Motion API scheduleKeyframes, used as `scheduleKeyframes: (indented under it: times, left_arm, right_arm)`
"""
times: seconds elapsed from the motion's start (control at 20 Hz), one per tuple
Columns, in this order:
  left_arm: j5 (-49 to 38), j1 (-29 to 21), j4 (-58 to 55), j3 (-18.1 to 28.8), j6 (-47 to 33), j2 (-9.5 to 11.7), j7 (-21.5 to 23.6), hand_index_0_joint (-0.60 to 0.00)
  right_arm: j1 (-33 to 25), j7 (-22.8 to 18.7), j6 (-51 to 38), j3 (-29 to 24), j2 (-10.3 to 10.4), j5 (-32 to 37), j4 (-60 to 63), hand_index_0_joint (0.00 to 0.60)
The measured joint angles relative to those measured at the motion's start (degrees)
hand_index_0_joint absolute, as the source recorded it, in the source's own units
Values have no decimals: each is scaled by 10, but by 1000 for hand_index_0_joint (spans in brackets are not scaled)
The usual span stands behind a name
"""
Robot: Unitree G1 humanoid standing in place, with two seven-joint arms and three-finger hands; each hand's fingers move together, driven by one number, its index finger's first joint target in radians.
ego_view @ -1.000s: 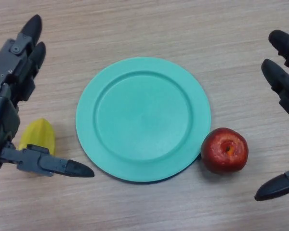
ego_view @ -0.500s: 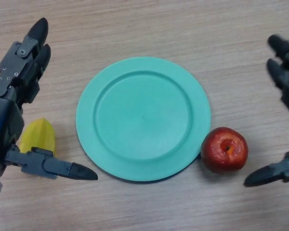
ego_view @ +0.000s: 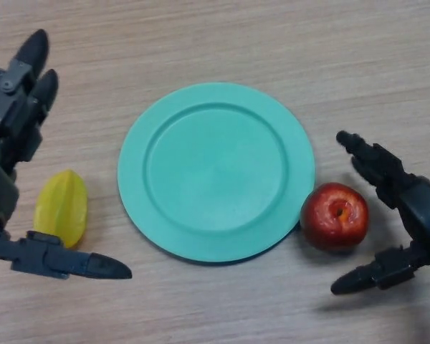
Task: Pick up the red apple and place it on the plate
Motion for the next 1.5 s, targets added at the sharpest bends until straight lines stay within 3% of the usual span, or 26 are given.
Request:
scheduleKeyframes:
  times: [0.05, 0.25, 0.4, 0.55, 0.65, 0.7, 0.85, 0.95, 1.0, 1.15, 1.2, 1.25, 1.5]
  left_arm:
    - [0, 0, 0, 3, 0, 0, 0, 0]
    - [-1, 0, 3, 6, -1, 0, 0, 0]
    - [-1, 6, 9, 9, -13, -1, 0, 0]
    - [-29, 8, 9, 34, -15, -2, 0, 0]
    - [-33, 7, 9, 47, -16, -2, 0, 0]
    - [-36, 5, 9, 50, -16, -2, 0, 0]
    - [-53, -2, 6, 49, -16, -1, 0, 0]
    - [-54, -3, -2, 48, -15, -1, 0, 0]
    - [-54, 0, -9, 48, -15, -1, 0, 0]
    - [-54, 2, -12, 47, -15, -1, 0, 0]
    - [-53, 2, -12, 46, -15, -1, 0, 0]
    - [-46, 2, -15, 40, -13, -1, 0, 0]
    - [-27, -9, -14, 5, 6, 0, -1, 0]
  right_arm:
    - [0, -2, 11, 3, 0, -13, 2, 597]
    - [-11, -18, 56, 13, -2, -27, -1, 600]
    - [-21, -18, 84, 8, -22, -75, -40, 600]
    - [-72, -8, 148, 4, -23, -124, -92, 600]
    - [-123, -7, 151, 42, -21, -149, -88, 600]
    - [-138, -4, 149, 64, -14, -174, -82, 600]
    - [-176, -2, 109, 132, 40, -239, -8, 600]
    - [-182, -8, 99, 141, 51, -264, 30, 600]
    - [-182, -13, 99, 139, 50, -264, 33, 552]
    - [-182, -23, 99, 134, 50, -291, 33, 152]
    - [-182, -23, 99, 134, 50, -292, 33, 52]
    - [-182, -23, 103, 134, 50, -275, 22, 0]
    - [-201, -24, 159, 109, 50, -153, -57, 0]
